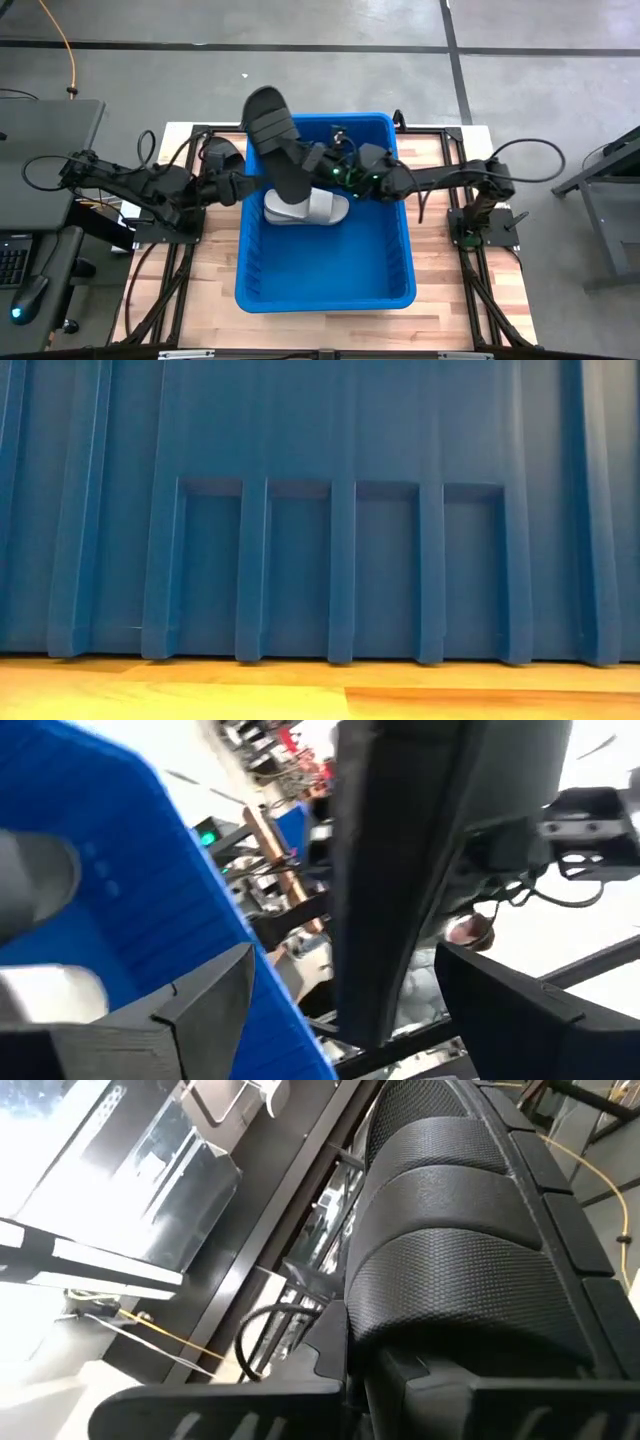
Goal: Pick and place slides into bin
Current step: Put the black slide into the blue bin
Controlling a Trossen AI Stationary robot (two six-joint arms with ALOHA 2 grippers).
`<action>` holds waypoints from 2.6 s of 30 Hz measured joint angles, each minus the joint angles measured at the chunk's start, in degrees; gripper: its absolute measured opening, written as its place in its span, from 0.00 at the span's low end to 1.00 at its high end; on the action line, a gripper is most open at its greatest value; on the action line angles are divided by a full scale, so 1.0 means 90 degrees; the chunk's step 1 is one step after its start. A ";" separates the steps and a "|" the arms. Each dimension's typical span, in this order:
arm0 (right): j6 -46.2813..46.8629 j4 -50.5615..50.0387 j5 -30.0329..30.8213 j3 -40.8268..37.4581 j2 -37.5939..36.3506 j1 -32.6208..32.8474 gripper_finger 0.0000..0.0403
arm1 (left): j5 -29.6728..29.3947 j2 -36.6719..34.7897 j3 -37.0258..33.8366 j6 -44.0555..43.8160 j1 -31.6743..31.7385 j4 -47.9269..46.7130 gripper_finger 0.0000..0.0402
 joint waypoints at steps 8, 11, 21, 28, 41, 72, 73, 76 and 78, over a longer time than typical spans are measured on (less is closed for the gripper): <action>0.0154 0.0041 0.0073 0.0283 0.0407 -0.0005 0.00 | 0.0155 -0.0003 0.0000 0.0074 0.0000 0.0279 0.74; 0.0098 0.0151 0.0108 0.0295 0.0391 -0.0005 0.00 | 0.0175 0.0074 0.0000 0.0078 0.0000 0.0225 0.74; -0.0044 0.0435 0.0095 0.0295 0.0385 -0.0002 0.00 | 0.0227 0.0124 0.0000 0.0162 0.0000 0.0286 0.62; -0.0075 0.0491 0.0066 0.0295 0.0385 0.0041 0.00 | 0.0488 0.0124 0.0000 0.0565 0.0000 0.0356 0.21; -0.0709 0.0454 -0.1165 0.0297 0.0300 0.0058 0.04 | 0.1854 -0.0116 0.0010 0.0701 0.0005 0.0079 0.09; -0.1035 -0.5055 -0.3297 0.0295 -0.1204 -0.0636 0.59 | 0.5169 -0.1924 -0.0002 -0.1024 0.0002 -0.3358 0.09; -0.1022 -0.5125 -0.3349 0.0295 -0.1201 -0.0648 0.59 | 0.5204 -0.1851 -0.0005 -0.1020 -0.0002 -0.3242 0.09; -0.1047 -0.5328 -0.3357 0.0295 -0.1181 -0.0648 0.59 | 0.5451 -0.1676 -0.0002 -0.0930 -0.0002 -0.2917 0.09; -0.1038 -0.5377 -0.3338 0.0295 -0.1181 -0.0648 0.59 | 0.5578 -0.1563 -0.0002 -0.0918 -0.0004 -0.2745 0.09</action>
